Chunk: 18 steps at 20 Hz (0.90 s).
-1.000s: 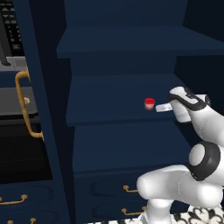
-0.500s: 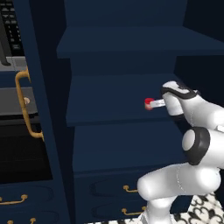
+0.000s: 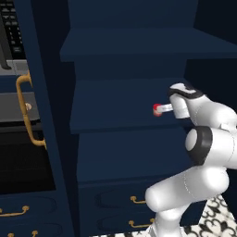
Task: From the different types of pastries on the counter, select a croissant and place it on the cutting board. Then retrieve a jar of jam from the cabinet and place it alongside the croissant on the cutting board.
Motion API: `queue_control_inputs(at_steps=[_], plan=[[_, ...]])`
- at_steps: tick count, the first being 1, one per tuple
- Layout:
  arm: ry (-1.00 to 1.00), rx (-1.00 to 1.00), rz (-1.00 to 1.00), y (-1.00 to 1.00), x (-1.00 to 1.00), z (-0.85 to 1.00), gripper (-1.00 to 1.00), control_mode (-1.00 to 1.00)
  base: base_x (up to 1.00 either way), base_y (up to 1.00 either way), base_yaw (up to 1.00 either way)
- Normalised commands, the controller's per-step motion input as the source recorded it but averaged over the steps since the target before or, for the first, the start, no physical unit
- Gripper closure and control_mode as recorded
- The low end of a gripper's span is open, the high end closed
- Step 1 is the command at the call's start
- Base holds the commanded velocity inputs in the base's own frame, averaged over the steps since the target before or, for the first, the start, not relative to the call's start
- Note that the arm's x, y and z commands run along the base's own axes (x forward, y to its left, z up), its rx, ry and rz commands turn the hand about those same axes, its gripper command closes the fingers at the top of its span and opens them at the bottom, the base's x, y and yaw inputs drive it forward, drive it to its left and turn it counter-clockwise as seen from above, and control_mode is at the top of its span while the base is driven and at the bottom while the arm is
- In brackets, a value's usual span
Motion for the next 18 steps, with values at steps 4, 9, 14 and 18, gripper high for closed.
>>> queue_control_inputs(at_steps=[4, 9, 14, 18], plan=[[0.01, -0.01, 0.00, 0.05, 0.19, -0.15, -1.00, -1.00, 0.00, 0.00, 0.00], [0.00, 0.00, 0.00, 0.07, 0.24, -0.16, -1.00, -1.00, 0.00, 0.00, 0.00], [0.00, -0.01, 0.00, 0.11, 0.17, -0.20, -1.00, -1.00, 0.00, 0.00, 0.00], [0.00, -0.04, 0.00, 0.18, 0.09, -0.28, 1.00, -1.00, 0.00, 0.00, 0.00]])
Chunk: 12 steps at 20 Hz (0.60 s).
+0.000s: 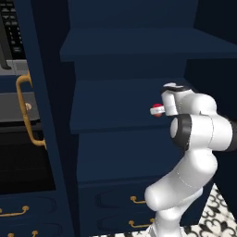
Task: From the different types of pastries on the counter, select a croissant and place it on the cutting board. Then retrieve a jar of jam from the cabinet and place it alongside the croissant on the cutting board.
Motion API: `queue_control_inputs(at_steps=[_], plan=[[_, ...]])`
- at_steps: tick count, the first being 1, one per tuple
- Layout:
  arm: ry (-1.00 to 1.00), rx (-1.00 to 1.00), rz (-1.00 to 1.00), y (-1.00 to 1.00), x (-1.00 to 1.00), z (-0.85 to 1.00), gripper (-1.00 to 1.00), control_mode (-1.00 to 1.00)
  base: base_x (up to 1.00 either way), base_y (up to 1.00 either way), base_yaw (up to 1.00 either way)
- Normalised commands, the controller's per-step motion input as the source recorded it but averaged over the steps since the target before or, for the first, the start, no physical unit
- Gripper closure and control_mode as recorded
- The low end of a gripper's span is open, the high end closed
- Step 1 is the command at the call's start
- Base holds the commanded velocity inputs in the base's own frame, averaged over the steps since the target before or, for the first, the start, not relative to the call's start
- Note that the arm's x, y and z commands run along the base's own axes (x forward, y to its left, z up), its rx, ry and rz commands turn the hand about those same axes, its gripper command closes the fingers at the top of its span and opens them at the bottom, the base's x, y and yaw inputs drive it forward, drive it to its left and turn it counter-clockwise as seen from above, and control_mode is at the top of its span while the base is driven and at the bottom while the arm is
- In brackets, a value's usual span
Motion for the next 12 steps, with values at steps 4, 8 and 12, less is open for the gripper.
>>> queue_control_inputs(at_steps=[4, 8, 12], plan=[[0.00, 0.00, 0.00, 0.00, 0.05, -0.11, 1.00, -1.00, 0.00, 0.00, 0.00], [0.00, 0.00, 0.00, 0.00, 0.02, -0.03, 1.00, -1.00, 0.00, 0.00, 0.00], [0.00, 0.00, 0.00, 0.00, 0.00, 0.00, 1.00, -1.00, 0.00, 0.00, 0.00]])
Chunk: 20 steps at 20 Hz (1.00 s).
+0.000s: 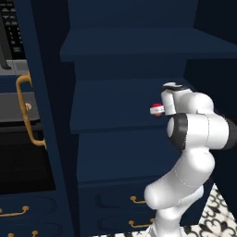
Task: From the different types of pastries on the counter, select a croissant and place it on the cutting board. Then retrieve a jar of jam from the cabinet and place it alongside the croissant on the cutting board.
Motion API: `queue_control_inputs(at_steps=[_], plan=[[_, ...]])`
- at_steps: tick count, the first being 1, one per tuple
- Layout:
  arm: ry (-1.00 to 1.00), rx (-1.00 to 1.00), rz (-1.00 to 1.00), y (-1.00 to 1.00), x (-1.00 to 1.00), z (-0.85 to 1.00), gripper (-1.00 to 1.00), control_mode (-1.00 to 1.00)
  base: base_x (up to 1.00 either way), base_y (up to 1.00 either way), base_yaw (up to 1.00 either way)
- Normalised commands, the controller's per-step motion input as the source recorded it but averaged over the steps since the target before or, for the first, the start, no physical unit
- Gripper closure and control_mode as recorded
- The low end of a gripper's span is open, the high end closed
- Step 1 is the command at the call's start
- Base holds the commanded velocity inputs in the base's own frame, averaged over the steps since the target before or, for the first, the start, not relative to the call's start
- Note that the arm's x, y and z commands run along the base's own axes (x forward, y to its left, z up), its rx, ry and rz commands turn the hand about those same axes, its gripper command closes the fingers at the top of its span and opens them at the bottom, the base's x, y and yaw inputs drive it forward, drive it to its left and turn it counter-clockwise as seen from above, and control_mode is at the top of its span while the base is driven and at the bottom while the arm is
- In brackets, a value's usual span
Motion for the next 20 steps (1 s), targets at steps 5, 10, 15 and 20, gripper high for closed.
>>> queue_control_inputs(at_steps=[5, 10, 15, 20], plan=[[-0.07, 0.01, 0.07, -0.03, -0.67, 0.03, 1.00, -1.00, 0.00, 0.00, 0.00], [-0.04, -0.01, 0.03, 0.08, -0.92, 0.75, 1.00, -1.00, 0.00, 0.00, 0.00], [0.06, -0.09, 0.00, 0.02, -0.96, 1.00, 1.00, -1.00, 0.00, 0.00, 0.00], [0.23, -0.14, -0.01, -0.07, -0.79, 0.96, 1.00, -1.00, 0.00, 0.00, 0.00]])
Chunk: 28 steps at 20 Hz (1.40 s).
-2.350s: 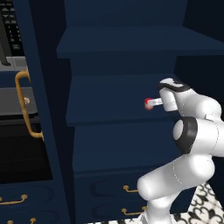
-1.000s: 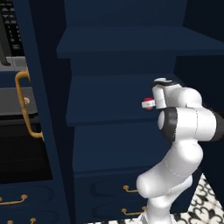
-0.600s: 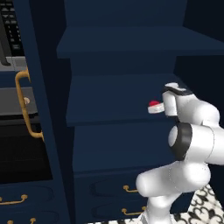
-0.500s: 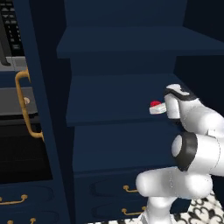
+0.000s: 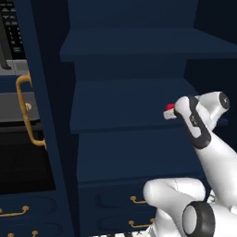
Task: From the different types of pastries on the counter, select a croissant and place it on the cutting board. Then retrieve a jar of jam from the cabinet and place it alongside the croissant on the cutting board.
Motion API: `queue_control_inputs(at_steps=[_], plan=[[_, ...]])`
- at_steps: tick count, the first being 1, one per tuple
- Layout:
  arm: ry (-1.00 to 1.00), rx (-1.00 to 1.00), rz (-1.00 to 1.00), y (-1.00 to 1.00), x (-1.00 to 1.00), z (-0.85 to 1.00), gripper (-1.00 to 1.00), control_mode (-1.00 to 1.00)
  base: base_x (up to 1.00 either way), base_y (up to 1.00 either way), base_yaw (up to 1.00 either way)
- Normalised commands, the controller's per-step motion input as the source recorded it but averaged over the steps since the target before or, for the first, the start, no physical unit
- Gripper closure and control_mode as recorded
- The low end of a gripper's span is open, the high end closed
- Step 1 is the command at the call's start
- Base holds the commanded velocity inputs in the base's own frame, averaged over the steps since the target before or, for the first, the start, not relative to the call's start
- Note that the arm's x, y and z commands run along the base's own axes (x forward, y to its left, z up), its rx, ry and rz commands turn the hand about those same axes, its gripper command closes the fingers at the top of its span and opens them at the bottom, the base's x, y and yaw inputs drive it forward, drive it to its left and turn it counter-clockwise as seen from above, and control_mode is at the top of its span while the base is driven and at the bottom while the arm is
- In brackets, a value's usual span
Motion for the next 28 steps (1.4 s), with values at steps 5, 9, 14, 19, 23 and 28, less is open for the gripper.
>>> queue_control_inputs(at_steps=[5, 9, 14, 19, 23, 28], plan=[[0.12, -0.11, -0.07, 0.00, -0.85, 0.14, 1.00, -1.00, 0.00, 0.00, 0.00], [0.01, -0.08, -0.07, 0.00, -1.00, 0.14, 1.00, -1.00, 0.00, 0.00, 0.00], [-0.01, 0.00, -0.12, 0.00, -0.88, 0.28, 1.00, -1.00, 0.00, 0.00, 0.00], [-0.05, -0.02, -0.07, 0.00, -0.20, 0.23, 1.00, -1.00, 0.00, 0.00, 0.00], [-0.02, 0.00, 0.00, 0.01, -0.03, 0.00, 1.00, 1.00, -0.21, 0.00, -0.03], [0.00, 0.00, 0.00, 0.00, 0.00, 0.00, 1.00, 1.00, -0.86, 0.03, -0.44]])
